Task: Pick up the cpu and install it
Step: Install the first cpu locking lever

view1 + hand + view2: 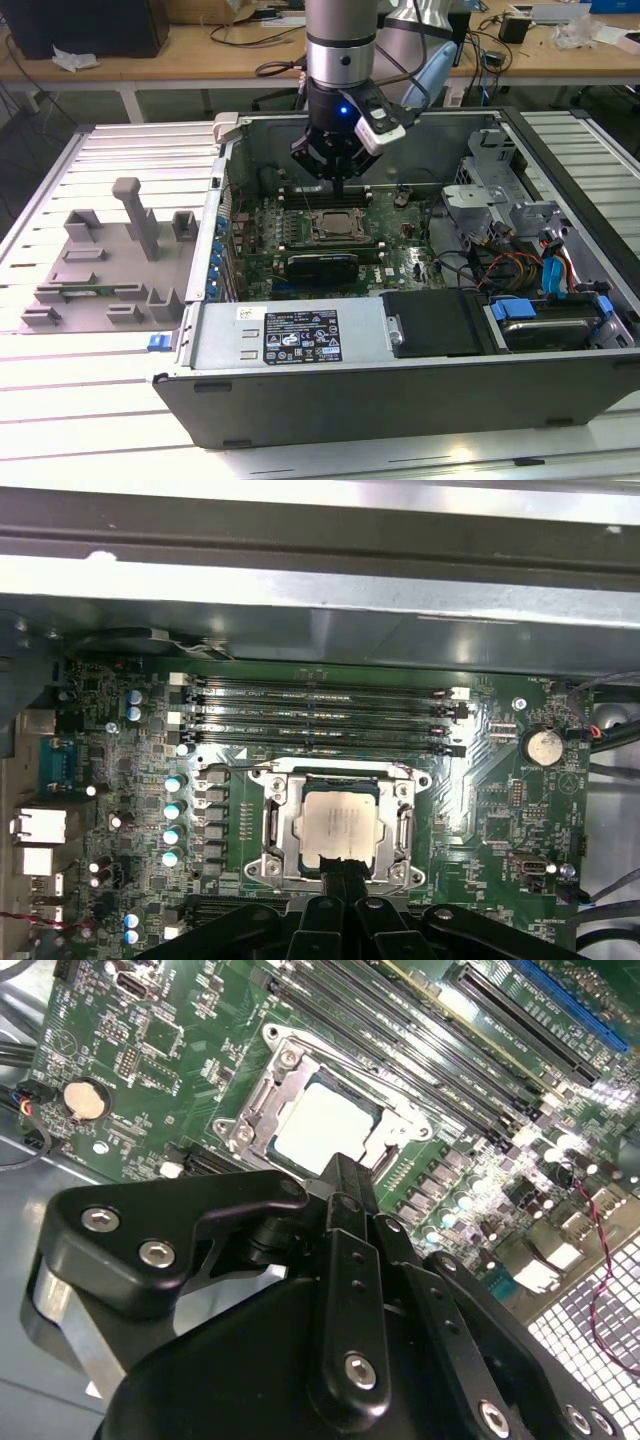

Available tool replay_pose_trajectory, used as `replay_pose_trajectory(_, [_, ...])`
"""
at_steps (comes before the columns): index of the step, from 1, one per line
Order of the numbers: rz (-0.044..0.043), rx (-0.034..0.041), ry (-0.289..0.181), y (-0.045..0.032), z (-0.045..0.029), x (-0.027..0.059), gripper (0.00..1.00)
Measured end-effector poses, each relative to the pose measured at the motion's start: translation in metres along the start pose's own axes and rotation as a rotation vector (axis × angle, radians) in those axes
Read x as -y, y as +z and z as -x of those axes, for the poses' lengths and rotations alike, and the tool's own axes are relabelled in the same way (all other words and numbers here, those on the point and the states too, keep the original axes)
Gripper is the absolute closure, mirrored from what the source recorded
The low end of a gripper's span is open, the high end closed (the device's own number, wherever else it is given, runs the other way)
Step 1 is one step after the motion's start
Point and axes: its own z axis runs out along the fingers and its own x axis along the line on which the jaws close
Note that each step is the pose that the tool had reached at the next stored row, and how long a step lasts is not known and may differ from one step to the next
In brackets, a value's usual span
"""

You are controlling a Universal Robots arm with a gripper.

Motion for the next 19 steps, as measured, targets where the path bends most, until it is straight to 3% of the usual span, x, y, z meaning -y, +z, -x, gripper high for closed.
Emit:
replay_pose_trajectory(3, [0.0001,0.0000,0.000,-0.0001,-0.0073,-0.0005,0.89])
replay_pose_trajectory(8, [0.0000,0.0001,0.000,-0.0005,-0.0338,-0.0033,0.89])
replay_pose_trajectory(13, [0.0000,0.0001,0.000,-0.0009,-0.0517,-0.0053,0.89])
replay_pose_trajectory(16, [0.0001,0.0001,0.000,-0.0010,-0.0608,-0.0060,0.89])
replay_pose_trajectory(19, [0.0001,0.0001,0.000,-0.0010,-0.0646,-0.0062,0.89])
